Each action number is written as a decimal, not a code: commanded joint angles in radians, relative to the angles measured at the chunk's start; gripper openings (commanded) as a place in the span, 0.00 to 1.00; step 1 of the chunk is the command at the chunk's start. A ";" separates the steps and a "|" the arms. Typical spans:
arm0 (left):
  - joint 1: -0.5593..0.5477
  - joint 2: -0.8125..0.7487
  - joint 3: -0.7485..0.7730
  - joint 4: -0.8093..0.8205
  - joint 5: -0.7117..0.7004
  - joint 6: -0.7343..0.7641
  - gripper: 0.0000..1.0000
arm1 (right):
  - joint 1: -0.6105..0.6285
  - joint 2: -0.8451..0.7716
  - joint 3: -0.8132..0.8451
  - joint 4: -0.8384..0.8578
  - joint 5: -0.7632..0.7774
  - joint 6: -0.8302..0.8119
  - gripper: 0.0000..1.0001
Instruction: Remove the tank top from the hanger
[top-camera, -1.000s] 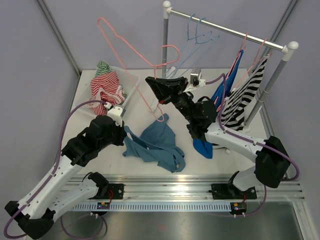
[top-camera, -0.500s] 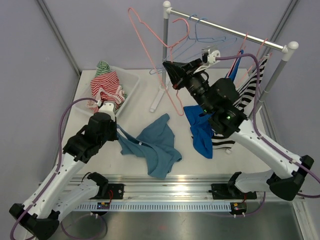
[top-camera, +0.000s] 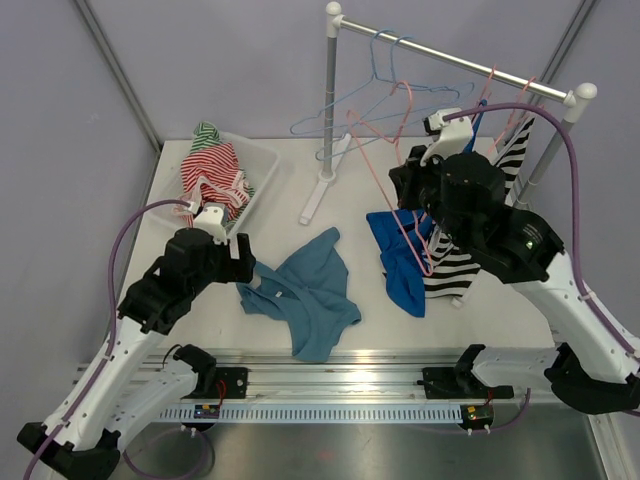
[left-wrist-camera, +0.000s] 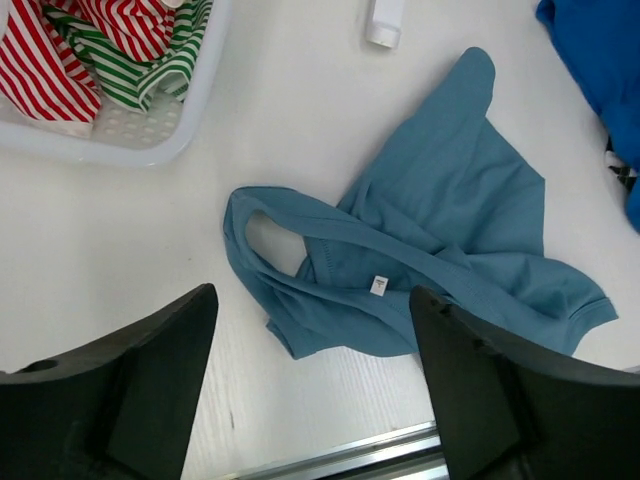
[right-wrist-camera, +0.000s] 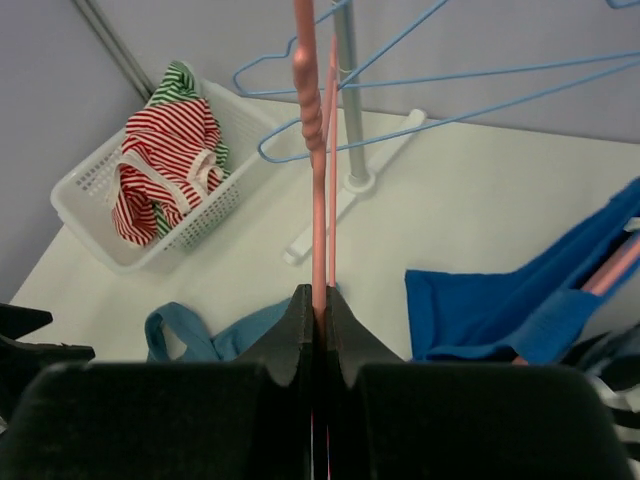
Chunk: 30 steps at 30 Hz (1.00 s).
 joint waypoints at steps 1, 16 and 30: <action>0.004 -0.019 -0.002 0.050 0.045 0.004 0.93 | 0.005 -0.072 0.080 -0.139 0.122 0.030 0.00; 0.004 -0.074 -0.010 0.062 0.082 0.002 0.99 | 0.005 -0.071 0.117 -0.173 0.295 0.024 0.00; 0.004 -0.077 -0.011 0.062 0.090 0.001 0.99 | -0.208 0.204 0.281 -0.150 0.245 -0.023 0.00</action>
